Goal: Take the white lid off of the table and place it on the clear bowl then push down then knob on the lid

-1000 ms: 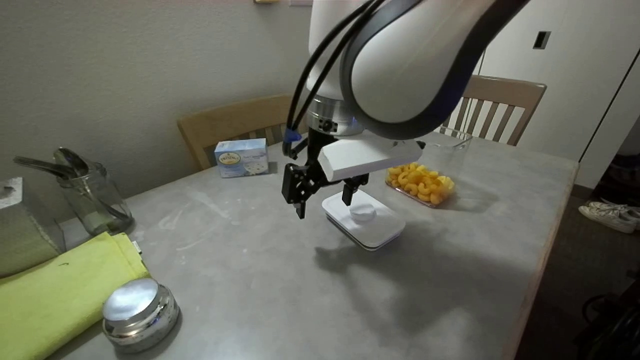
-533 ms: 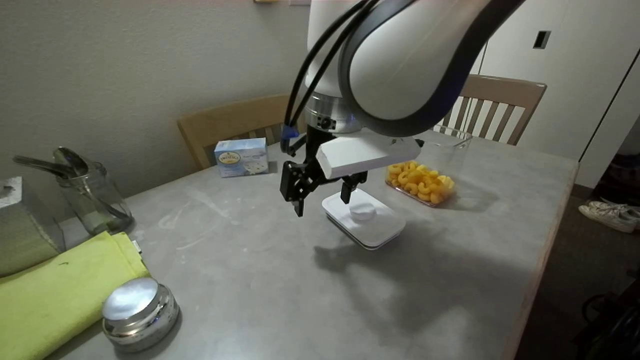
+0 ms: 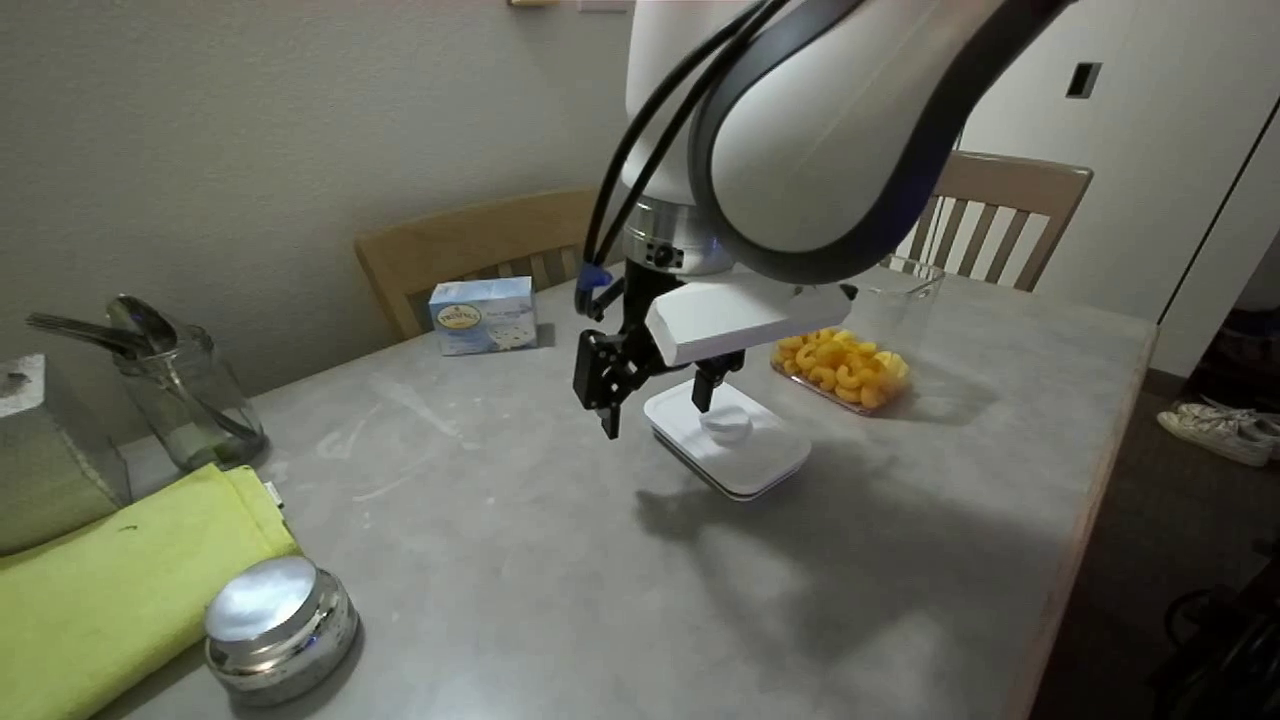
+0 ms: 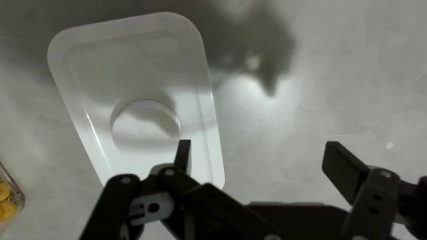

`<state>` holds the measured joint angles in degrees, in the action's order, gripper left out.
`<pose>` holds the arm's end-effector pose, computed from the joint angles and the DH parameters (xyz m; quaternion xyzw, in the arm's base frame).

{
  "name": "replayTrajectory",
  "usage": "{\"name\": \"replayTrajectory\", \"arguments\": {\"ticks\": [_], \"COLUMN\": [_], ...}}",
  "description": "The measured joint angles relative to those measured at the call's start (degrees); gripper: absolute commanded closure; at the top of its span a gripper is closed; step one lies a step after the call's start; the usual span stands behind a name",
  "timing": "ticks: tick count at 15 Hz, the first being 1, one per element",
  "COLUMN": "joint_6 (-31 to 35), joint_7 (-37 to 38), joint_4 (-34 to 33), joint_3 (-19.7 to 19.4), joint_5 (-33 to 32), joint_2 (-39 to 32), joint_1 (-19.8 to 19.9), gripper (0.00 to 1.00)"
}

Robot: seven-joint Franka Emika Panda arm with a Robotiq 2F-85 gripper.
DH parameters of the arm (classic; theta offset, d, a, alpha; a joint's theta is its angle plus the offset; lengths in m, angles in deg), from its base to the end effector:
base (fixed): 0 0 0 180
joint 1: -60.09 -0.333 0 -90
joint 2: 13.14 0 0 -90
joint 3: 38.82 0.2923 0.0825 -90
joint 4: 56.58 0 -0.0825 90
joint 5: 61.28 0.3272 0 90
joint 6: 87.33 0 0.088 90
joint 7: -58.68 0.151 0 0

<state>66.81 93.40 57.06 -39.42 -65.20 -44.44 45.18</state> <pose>0.5703 0.1465 0.1845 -0.9858 0.1465 -0.0812 0.0151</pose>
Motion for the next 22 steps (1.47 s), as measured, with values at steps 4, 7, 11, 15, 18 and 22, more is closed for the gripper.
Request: {"name": "replayTrajectory", "arguments": {"ticks": [4,7,11,15,18,22], "joint_6": [2.4,5.5,10.2,11.3,11.3,11.3], "joint_7": [0.0,0.0,0.0,0.0,0.0,0.0], "joint_4": [2.4,5.5,10.5,11.9,11.8,11.8], "joint_3": [-0.7,-1.7,-3.6,-4.2,-4.2,-4.2], "joint_5": [0.0,0.0,0.1,0.2,0.3,0.3], "joint_2": [0.3,1.1,2.9,3.7,3.7,3.7], "joint_1": [0.1,0.1,0.1,0.0,-0.2,-0.2], "gripper": [0.0,0.0,0.0,0.0,0.0,0.0]}}
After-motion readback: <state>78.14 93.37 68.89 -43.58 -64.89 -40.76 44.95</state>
